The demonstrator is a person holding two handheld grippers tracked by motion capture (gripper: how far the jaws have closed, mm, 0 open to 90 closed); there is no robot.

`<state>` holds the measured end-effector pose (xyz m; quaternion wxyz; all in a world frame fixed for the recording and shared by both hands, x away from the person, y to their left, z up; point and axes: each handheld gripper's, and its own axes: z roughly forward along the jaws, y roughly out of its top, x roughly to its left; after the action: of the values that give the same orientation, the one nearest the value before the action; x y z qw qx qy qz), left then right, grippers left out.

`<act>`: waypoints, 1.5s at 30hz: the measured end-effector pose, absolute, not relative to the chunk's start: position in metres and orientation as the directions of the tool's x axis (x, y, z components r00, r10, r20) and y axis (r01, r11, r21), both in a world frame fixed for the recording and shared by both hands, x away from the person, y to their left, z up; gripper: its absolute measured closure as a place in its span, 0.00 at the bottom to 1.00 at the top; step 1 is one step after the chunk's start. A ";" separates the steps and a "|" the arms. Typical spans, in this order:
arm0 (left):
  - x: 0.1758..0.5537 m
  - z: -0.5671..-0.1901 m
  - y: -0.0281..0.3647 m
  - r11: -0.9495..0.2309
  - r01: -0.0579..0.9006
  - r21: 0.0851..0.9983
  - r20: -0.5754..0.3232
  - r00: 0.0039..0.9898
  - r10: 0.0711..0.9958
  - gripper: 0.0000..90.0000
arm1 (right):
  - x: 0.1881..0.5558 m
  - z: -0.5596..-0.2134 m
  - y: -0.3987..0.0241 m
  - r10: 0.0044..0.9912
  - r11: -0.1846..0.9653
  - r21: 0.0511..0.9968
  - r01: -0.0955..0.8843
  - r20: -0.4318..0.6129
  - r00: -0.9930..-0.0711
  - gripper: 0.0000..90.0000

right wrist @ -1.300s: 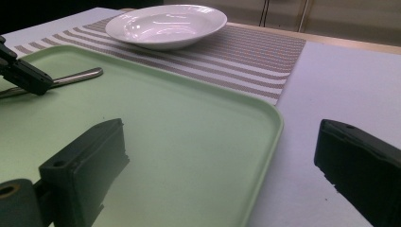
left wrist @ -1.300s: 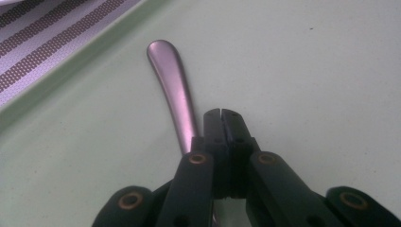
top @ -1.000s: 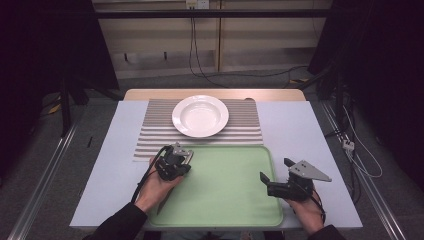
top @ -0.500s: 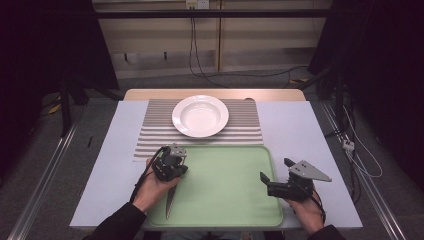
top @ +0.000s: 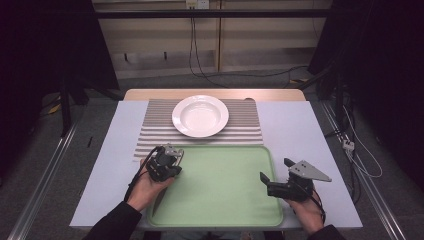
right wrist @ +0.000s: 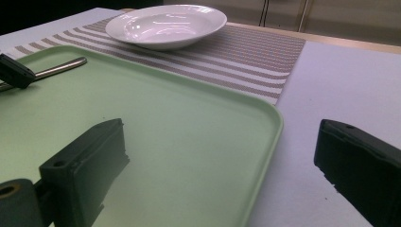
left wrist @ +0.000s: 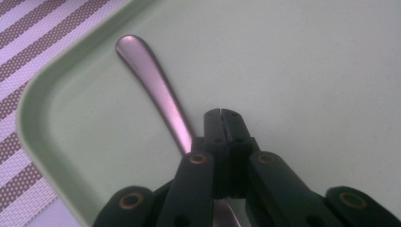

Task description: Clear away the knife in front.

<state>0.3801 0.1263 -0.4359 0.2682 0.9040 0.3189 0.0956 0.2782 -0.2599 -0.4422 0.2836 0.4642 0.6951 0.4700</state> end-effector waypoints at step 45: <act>0.376 -0.435 0.155 -0.577 0.611 0.542 -0.030 0.700 0.713 1.00 | 0.278 -0.442 -0.260 0.911 0.130 0.916 0.379 0.040 -0.410 0.03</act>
<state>0.3761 0.1551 -0.4345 0.2664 0.8827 0.3749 0.0962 0.2784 -0.2597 -0.4423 0.2835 0.4631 0.6963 0.4694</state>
